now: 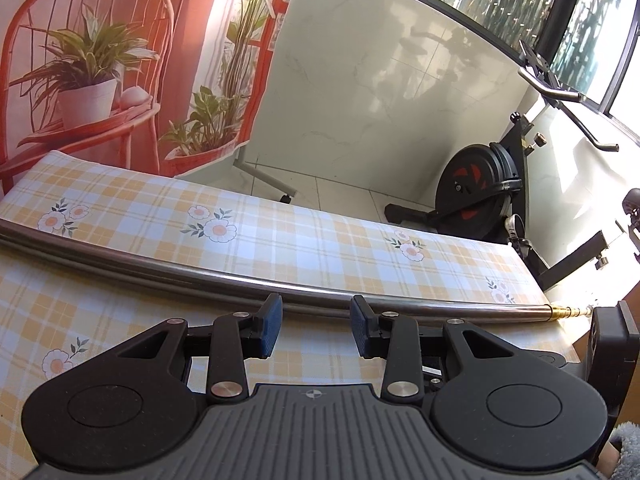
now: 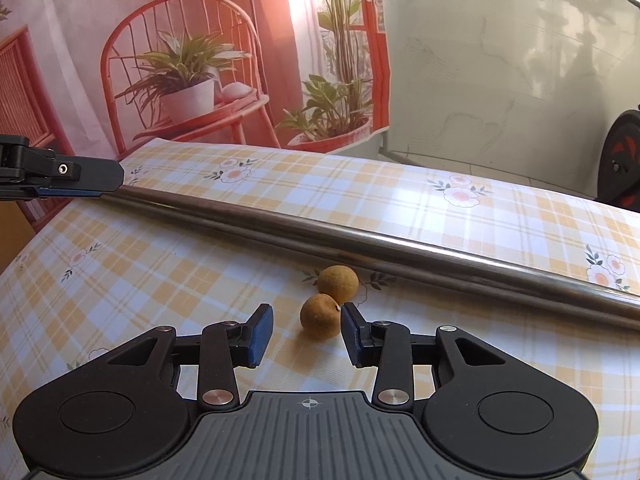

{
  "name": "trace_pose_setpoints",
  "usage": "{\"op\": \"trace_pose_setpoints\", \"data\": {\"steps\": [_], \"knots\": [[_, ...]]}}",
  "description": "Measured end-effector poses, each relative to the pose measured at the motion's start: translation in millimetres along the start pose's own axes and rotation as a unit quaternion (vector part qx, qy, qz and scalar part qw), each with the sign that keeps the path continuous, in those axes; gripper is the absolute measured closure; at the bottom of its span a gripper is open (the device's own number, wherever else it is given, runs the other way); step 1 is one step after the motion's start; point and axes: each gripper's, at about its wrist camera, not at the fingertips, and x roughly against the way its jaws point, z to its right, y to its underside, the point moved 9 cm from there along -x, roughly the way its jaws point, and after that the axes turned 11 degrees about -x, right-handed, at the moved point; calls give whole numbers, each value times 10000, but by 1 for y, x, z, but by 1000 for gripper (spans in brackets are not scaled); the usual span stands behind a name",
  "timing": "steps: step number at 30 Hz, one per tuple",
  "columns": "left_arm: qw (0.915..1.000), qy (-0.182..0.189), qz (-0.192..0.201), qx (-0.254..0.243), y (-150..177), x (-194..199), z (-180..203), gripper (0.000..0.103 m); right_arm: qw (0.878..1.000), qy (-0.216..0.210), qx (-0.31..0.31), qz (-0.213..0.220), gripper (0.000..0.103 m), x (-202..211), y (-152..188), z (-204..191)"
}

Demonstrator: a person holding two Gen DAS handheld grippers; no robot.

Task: Organize fruits
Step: 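Move both tools toward two brown kiwis beside the metal rod, then grasp one kiwi with the right tool while the left tool grasps the other kiwi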

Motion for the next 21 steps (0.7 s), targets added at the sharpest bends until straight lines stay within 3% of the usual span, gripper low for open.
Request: {"op": "trace_pose_setpoints", "data": {"steps": [4,6,11,21], "knots": [[9996,224,-156,77,0,-18,10,64,9998,-6,-172,-99,70,-12,2,6],[9991,341,-245,80,0,-26,16,64,9996,-16,-254,-98,78,-13,3,11],[9973,572,-460,23,5,-53,36,64,9980,-175,-600,-25,78,-3,6,25],[9910,729,-978,-550,24,-106,71,64,9914,28,-1252,382,78,40,21,74]]}}
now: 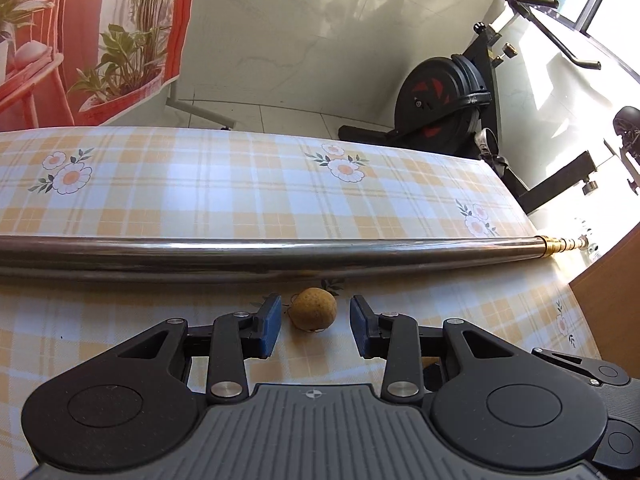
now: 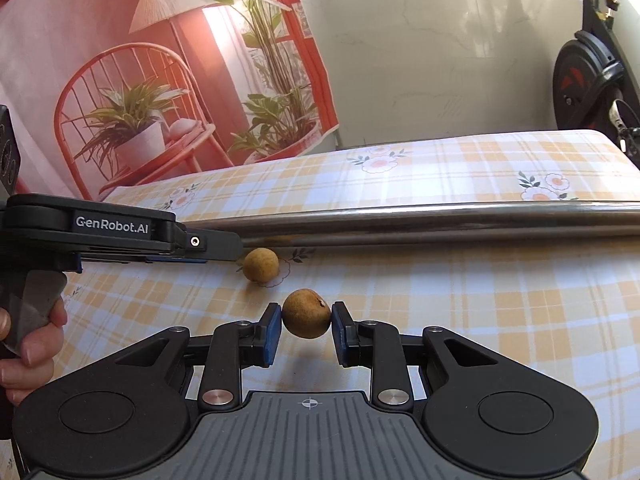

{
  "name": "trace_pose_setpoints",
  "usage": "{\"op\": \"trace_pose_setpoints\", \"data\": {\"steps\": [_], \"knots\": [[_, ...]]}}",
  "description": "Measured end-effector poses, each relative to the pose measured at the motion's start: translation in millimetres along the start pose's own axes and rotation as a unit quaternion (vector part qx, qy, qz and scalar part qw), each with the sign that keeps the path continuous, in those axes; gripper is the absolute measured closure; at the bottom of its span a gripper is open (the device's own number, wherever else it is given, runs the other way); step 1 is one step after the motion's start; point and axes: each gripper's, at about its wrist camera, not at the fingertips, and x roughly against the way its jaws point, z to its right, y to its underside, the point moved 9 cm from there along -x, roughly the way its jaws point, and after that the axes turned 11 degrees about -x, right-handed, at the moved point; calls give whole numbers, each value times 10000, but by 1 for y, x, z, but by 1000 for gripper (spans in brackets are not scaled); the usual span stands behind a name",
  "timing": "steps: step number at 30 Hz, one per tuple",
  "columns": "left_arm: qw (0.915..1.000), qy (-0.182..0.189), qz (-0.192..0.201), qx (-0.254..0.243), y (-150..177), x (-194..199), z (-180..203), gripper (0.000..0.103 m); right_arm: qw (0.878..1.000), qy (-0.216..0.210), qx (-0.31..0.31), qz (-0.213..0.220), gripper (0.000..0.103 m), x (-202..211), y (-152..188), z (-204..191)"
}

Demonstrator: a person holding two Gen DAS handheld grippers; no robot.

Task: Organize fruits
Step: 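Grasp one kiwi with the right tool while the left tool grasps the other kiwi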

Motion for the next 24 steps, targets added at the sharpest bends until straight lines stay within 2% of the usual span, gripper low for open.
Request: {"op": "trace_pose_setpoints", "data": {"steps": [7,9,14,20,24], "knots": [[9992,-177,-270,-217,-1,-18,5,66,9997,96,-213,118,78,19,8,20],[9985,-254,-335,-357,0,-19,7,74,9995,121,-238,143,78,23,9,23],[9986,-228,-319,-342,0,-10,6,74,9991,120,-349,197,78,34,13,27],[9978,-217,-74,-624,-2,25,20,74,9987,47,-448,238,78,50,18,20],[9981,-32,109,-602,8,62,35,74,9987,-11,-439,272,78,68,24,12]]}}
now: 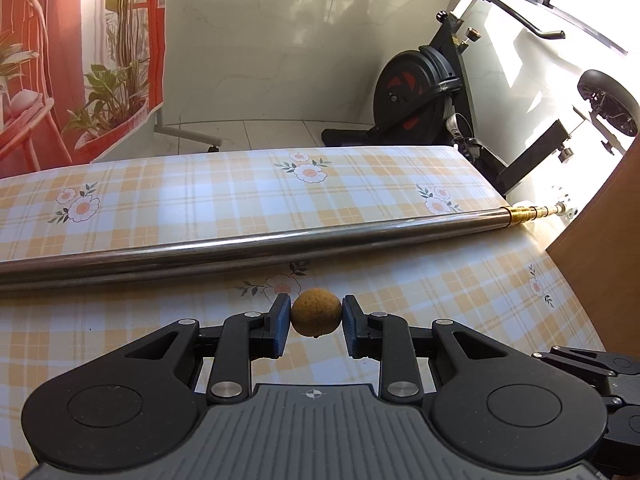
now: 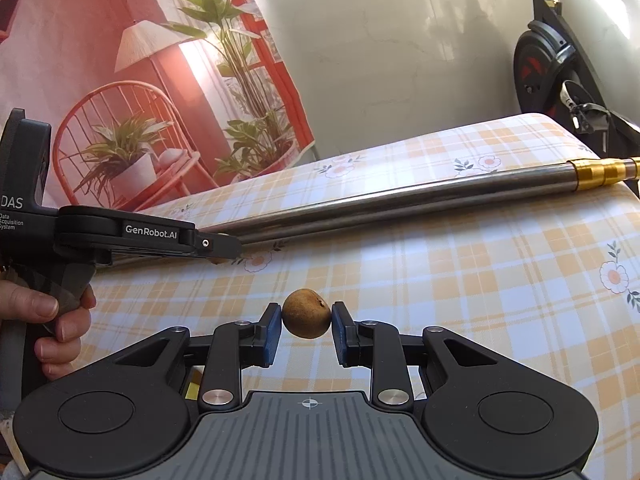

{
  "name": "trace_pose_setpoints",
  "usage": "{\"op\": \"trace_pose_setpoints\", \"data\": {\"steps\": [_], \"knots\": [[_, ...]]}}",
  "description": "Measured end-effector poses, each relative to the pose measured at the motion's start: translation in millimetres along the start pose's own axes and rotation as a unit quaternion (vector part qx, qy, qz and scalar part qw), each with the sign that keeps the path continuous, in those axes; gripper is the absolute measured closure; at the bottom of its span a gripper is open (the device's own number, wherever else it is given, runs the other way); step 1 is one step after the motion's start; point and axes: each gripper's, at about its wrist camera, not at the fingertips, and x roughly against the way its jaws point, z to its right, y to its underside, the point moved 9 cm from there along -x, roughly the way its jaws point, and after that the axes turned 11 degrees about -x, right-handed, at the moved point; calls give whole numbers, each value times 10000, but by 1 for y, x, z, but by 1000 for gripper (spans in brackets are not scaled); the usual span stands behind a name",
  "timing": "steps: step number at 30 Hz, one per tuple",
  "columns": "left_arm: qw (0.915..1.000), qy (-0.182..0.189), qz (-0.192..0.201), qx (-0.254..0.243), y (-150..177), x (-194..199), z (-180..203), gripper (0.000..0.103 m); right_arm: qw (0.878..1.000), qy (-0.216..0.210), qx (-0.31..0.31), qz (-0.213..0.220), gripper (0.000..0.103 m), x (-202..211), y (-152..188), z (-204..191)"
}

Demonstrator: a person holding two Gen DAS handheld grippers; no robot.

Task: Organize fruits
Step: 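Carry both kiwis over the beige plate with both tools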

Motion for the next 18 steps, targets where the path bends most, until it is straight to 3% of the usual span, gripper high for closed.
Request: {"op": "trace_pose_setpoints", "data": {"steps": [8,18], "knots": [[9988,300,351,176,40,74,30,74,9999,-79,145,-9,78,38,26,-18],[9984,404,298,251,89,102,48,74,9983,-263,494,-163,78,70,66,-50]]}}
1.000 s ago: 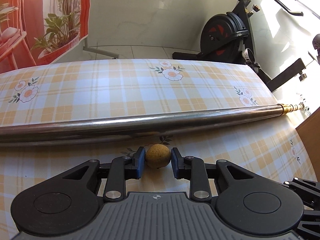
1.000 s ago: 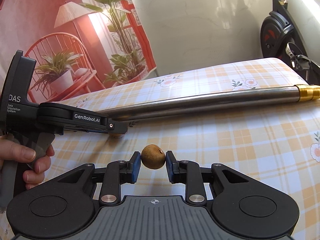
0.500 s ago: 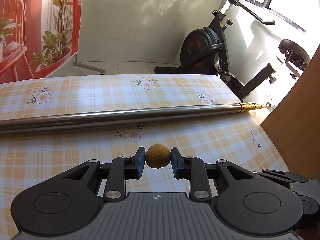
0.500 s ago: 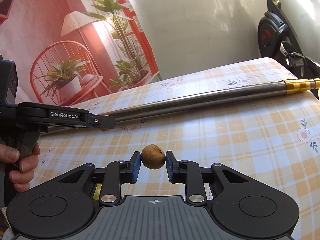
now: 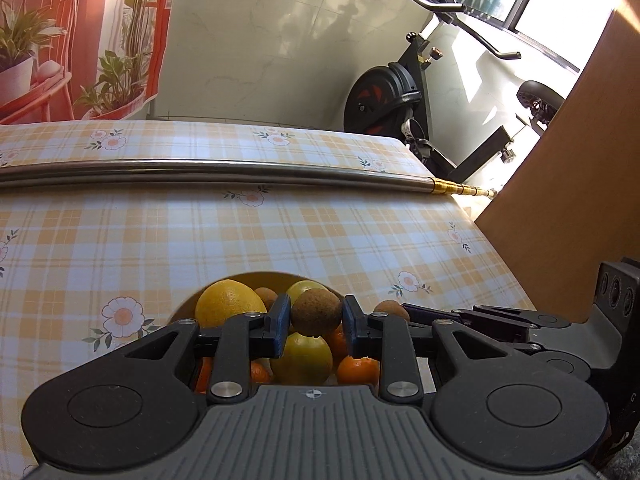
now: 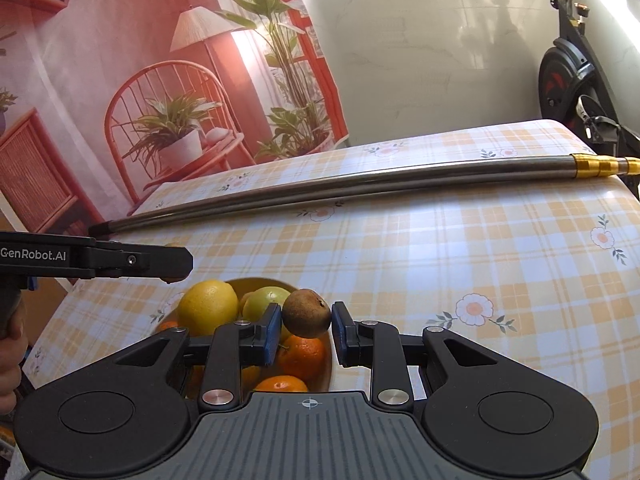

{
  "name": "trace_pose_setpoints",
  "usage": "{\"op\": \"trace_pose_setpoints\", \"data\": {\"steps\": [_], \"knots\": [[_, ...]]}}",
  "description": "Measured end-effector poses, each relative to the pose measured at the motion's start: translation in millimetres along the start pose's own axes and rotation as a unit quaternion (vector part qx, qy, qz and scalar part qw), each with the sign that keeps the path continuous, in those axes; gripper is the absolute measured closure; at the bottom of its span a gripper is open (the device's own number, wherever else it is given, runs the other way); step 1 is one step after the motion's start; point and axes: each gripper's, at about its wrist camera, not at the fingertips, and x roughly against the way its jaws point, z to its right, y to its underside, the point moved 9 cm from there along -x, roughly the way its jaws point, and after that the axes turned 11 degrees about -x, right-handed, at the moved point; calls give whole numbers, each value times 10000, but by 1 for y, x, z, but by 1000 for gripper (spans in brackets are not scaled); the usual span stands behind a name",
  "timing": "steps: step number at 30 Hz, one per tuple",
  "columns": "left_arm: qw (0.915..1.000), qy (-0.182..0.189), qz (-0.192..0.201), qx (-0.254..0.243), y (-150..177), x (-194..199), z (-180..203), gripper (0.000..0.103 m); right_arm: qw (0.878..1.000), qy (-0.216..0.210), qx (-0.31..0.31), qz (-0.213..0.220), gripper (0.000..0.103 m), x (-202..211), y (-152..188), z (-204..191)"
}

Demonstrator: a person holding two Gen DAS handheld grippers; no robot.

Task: Organize fruits
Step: 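Carry both kiwis over the beige plate with both tools, then lower the kiwis into the plate and open both tools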

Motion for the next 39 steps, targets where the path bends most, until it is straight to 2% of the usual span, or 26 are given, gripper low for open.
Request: {"op": "trace_pose_setpoints", "data": {"steps": [7,15,24,39], "knots": [[9996,15,-227,-178,35,2,12,74,9994,-60,292,-165,78,11,30,-20],[9982,-122,-405,-420,47,-1,14,74,9988,-71,325,-358,78,14,54,-25],[9963,-318,-470,-646,54,-2,16,74,9981,-2,360,-500,78,10,63,-24],[9945,-499,-566,-731,57,-6,12,74,9979,39,338,-552,78,5,67,-22]]}}
